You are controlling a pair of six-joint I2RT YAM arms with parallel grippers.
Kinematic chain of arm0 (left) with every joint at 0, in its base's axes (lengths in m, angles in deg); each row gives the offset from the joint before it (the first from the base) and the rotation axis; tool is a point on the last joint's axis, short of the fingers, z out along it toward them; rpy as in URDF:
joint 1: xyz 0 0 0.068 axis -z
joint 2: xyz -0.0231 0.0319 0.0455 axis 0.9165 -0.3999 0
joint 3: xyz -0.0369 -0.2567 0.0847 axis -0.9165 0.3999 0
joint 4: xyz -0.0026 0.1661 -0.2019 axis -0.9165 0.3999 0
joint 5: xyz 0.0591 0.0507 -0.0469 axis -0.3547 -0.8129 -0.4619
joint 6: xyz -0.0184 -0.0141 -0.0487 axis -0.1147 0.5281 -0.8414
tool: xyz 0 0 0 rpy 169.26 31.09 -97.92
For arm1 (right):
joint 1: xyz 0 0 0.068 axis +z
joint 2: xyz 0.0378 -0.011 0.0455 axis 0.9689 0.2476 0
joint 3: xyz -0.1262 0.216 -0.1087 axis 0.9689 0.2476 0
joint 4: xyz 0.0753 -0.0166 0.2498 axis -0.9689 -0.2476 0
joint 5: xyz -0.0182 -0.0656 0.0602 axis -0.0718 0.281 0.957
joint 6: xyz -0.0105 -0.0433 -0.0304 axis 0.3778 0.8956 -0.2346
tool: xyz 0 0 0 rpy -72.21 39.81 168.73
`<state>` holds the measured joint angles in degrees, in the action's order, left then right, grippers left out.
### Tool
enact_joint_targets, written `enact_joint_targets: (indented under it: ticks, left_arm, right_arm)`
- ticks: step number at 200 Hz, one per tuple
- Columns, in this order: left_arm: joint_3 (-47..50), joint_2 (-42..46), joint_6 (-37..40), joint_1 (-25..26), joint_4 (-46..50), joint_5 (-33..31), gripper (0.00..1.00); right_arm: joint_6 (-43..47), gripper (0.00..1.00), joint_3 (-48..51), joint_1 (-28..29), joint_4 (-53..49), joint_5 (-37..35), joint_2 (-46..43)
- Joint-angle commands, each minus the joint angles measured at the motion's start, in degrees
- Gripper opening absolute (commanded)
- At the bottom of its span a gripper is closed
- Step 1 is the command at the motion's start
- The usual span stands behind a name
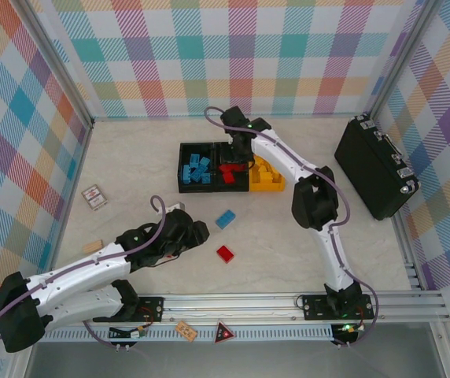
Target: Sort the legos into containers by color
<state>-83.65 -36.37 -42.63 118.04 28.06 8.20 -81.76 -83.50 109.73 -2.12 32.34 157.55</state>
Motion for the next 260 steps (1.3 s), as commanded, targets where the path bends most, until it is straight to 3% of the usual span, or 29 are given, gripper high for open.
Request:
enact_joint_targets:
  ticks: [1, 48, 92, 130, 169, 198, 260]
  left_arm:
    - [-2.45, -1.02, 2.21, 0.69, -0.35, -2.83, 0.59]
    - [-3.9, -2.93, 4.04, 0.68, -1.77, -2.59, 0.58]
    - [-4.8, -3.44, 6.69, 0.73, -4.12, -1.0, 0.59]
    - [-5.95, -4.53, 7.25, 0.68, -4.21, -0.32, 0.59]
    - [-6.16, -4.28, 6.72, 0.68, -3.91, -0.36, 0.58]
    - [-6.22, -2.6, 5.79, 0.68, -1.3, -1.53, 0.59]
    - [-2.67, 4.0, 3.09, 0.72, 4.26, -2.27, 0.59]
  right_arm:
    - [0.37, 0.24, -5.68, -0.49, -4.1, -0.18, 3.37]
    - [0.07, 0.26, -14.73, -0.84, -7.25, 0.12, 9.14]
    - [-0.35, 0.3, -16.14, -0.93, -7.3, 0.4, 10.52]
    - [-0.46, 0.48, -17.15, -0.93, -7.72, 0.23, 10.05]
    - [-0.31, 0.49, -16.1, -0.84, -8.13, 0.41, 6.17]
    - [0.04, 0.49, -8.55, -0.41, -4.82, 1.02, -1.22]
    - [0.05, 0.51, 21.38, 1.28, 7.06, 4.45, -23.16]
